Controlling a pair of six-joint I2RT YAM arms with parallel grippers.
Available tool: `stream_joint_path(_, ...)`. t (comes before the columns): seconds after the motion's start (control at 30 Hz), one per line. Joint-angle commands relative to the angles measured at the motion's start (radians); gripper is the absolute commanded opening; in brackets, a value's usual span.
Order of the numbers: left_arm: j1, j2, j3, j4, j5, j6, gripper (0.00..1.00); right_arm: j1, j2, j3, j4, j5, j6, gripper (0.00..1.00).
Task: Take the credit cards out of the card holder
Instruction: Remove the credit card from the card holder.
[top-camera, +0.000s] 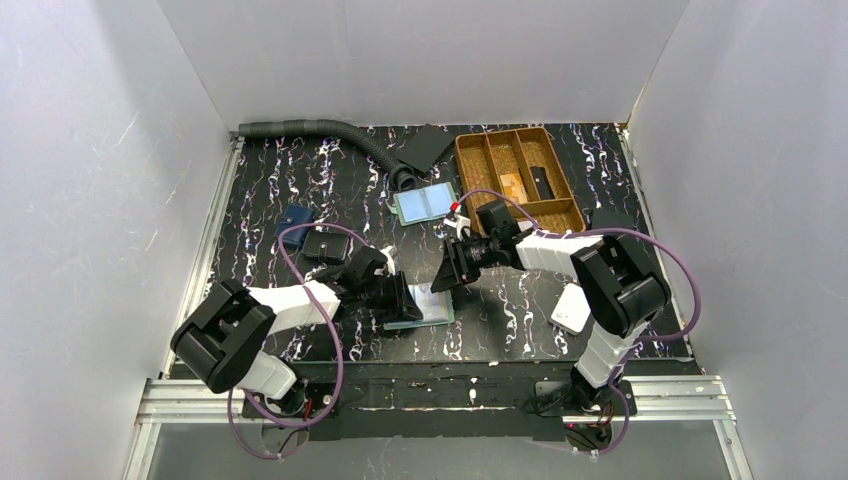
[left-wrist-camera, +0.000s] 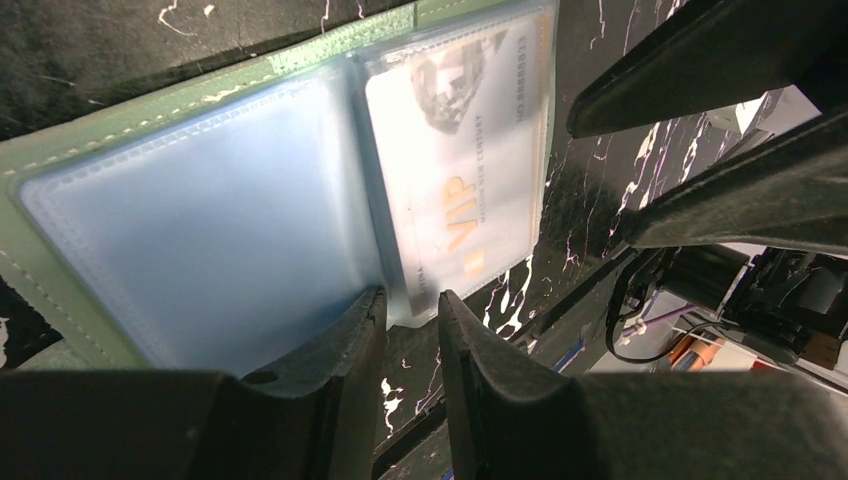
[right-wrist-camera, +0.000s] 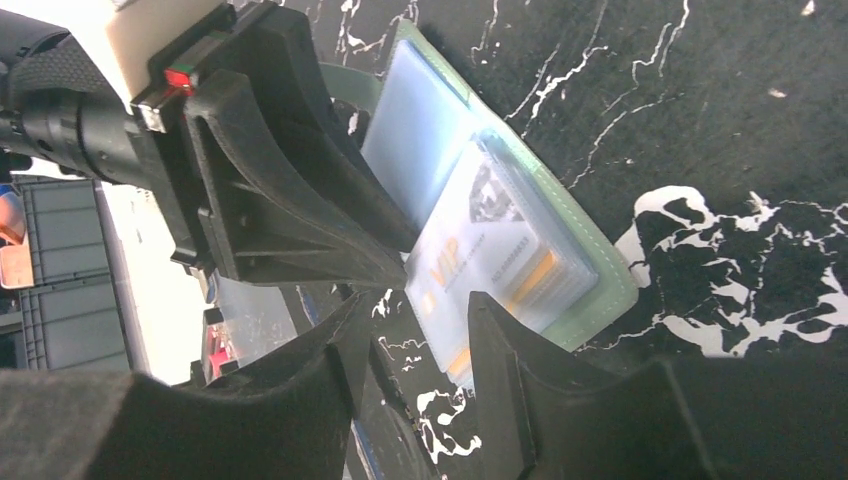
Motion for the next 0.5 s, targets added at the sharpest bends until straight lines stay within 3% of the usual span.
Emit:
stream_joint_path(0.0, 0.006, 0.032, -0.014, -0.038, -0.027, 0.011, 0.24, -0.001, 0.022, 0.008, -0.014, 0.022, -0.018, 0.5)
stream_joint_path(0.47, 0.019, 0.069, -0.021, -0.038, -0.044, -0.02, 0.11, 0.001, 0.021, 0.019, -0.042, 0.05, -0.051, 0.5)
